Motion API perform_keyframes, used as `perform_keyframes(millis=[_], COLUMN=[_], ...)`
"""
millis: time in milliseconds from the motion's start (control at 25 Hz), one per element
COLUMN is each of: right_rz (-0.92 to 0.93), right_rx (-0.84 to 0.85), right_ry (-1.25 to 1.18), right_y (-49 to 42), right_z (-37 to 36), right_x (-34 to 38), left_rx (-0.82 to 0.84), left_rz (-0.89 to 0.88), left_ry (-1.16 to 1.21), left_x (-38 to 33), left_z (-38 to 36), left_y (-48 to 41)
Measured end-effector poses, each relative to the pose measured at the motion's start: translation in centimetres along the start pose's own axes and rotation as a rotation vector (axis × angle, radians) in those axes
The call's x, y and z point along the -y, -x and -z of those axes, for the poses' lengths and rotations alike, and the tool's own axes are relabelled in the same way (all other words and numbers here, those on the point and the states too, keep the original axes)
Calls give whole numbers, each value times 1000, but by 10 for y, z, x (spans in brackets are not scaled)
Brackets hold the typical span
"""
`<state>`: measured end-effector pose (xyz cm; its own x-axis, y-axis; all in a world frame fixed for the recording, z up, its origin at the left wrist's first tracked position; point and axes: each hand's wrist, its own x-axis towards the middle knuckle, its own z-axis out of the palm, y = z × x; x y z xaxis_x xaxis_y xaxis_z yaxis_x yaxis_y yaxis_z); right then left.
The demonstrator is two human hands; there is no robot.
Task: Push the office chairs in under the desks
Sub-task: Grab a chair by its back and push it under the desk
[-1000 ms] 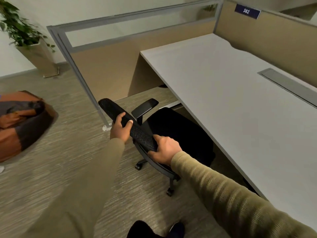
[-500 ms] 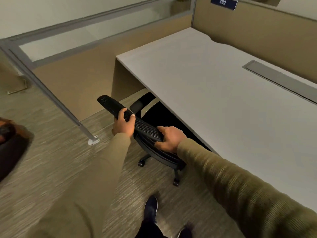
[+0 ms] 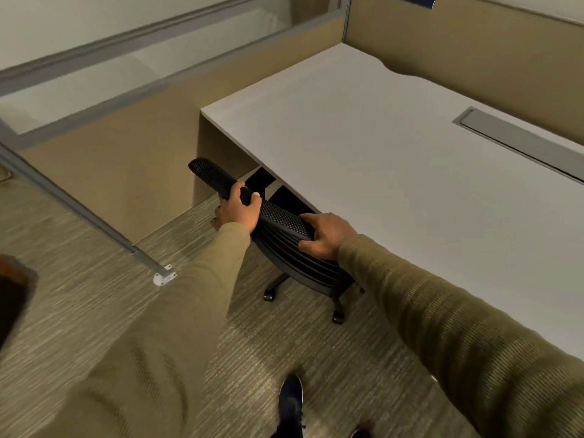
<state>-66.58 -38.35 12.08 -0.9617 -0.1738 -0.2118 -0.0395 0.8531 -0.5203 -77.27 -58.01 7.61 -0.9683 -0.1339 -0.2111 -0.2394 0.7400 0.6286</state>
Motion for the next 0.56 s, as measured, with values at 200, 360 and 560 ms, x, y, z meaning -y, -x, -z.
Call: perform_keyframes(millis=[200,360,560], right_rz=[-35,-56,-82], right_rx=[-31,-55,-64], right_ry=[5,5,57], right_y=[-25,-38,-40], right_z=[-2,-5,-8], right_x=[1,3,3], left_rx=[63,126,152], left_rz=[-7,-35,-58], left_ry=[-71,-60,-91], left_x=[-9,-9,-7], left_z=[-3,1,3], left_y=[-31,-53,-52])
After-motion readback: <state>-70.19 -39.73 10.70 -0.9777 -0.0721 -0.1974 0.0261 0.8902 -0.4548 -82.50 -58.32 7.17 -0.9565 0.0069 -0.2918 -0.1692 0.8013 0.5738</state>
